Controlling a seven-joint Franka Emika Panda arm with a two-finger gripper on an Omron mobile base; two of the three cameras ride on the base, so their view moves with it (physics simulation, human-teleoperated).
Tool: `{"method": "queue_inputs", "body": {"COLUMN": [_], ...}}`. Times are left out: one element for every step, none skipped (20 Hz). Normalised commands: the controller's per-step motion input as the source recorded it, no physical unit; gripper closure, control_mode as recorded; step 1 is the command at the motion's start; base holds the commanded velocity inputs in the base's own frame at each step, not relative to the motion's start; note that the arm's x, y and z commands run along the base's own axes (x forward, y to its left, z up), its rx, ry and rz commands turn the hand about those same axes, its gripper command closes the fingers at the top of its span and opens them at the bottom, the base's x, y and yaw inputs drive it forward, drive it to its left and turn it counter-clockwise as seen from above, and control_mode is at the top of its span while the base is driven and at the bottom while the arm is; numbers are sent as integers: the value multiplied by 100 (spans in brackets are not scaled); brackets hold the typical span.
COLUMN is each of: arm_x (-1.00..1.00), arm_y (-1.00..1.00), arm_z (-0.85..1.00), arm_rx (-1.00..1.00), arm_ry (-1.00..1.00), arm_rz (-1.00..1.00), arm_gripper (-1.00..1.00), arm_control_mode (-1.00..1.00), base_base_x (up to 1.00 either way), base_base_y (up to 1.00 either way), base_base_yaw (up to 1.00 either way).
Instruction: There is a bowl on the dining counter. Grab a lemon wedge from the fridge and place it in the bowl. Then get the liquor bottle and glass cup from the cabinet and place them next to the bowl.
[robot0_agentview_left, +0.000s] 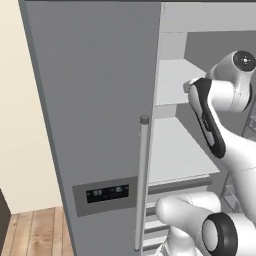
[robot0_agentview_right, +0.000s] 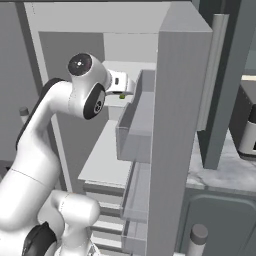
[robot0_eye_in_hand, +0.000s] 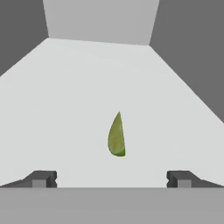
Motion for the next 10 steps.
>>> {"method": "queue_inputs", "body": {"arm_x": [1,3,6,15,18,21,21,22,20,21], "arm_y": [0,0,0,0,0,0,0,0,0,0], "arm_z": [-15,-14,-10,-7,-6,-3,-2,-1,-1,-2], "arm_rx": [0,0,0,0,0,0,0,0,0,0], "arm_ry": [0,0,0,0,0,0,0,0,0,0], "arm_rz": [-3,-3,-2,-2,-1,-1,-1,-1,-1,-1], "arm_gripper": [-100,-100,-100,-100,-100,-100,-100,-100,-100,-100], "arm_control_mode": [-100,-100,-100,-100,-100,-100,-100,-100,-100,-100], "base_base_x": [0,0,0,0,0,0,0,0,0,0], "base_base_y": [0,0,0,0,0,0,0,0,0,0], "base_base_yaw": [0,0,0,0,0,0,0,0,0,0]}}
